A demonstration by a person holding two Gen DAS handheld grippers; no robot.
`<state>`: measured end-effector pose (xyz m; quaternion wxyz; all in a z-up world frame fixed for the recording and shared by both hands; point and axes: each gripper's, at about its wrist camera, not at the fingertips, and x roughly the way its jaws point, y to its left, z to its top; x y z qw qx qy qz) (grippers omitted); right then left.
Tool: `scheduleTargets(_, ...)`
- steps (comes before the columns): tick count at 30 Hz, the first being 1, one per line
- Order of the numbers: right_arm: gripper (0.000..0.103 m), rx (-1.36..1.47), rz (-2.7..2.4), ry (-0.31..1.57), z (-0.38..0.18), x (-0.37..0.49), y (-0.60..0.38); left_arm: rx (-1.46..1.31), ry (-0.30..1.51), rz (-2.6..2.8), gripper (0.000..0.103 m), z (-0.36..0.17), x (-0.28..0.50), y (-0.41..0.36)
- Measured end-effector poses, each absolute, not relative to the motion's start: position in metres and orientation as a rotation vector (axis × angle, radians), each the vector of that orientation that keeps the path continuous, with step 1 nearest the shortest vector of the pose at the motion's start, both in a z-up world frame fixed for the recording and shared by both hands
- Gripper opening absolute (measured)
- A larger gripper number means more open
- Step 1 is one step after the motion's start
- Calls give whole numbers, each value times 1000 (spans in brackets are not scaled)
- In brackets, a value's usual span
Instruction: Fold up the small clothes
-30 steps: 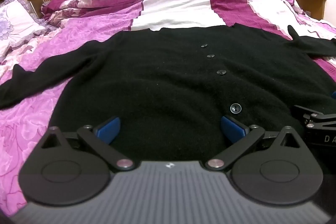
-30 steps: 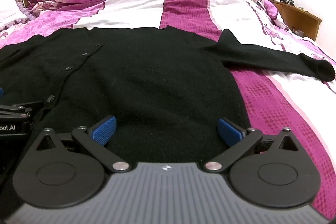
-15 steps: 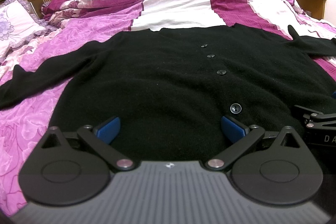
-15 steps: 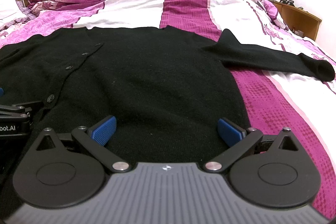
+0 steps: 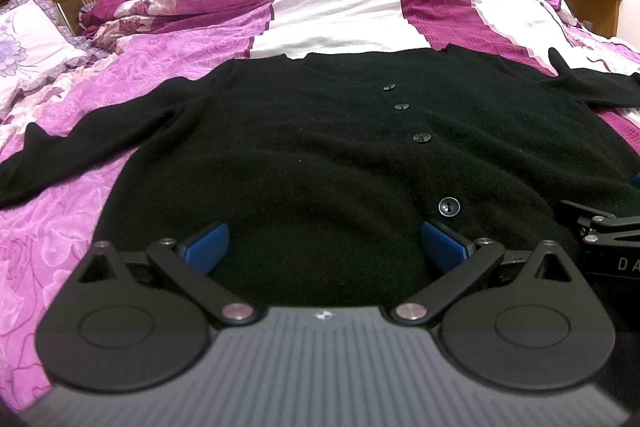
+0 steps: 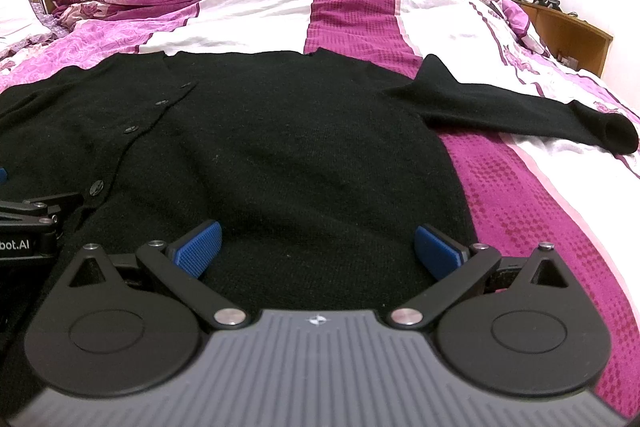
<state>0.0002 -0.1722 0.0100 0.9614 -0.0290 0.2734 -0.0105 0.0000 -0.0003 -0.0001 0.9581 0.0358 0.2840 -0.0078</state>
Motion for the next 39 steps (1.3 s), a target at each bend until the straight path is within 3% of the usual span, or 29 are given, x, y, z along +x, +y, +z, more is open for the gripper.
scheduleTargets(39,103,-85,-43,565,12,3,-167,73,577,-16,103,0,0,0)
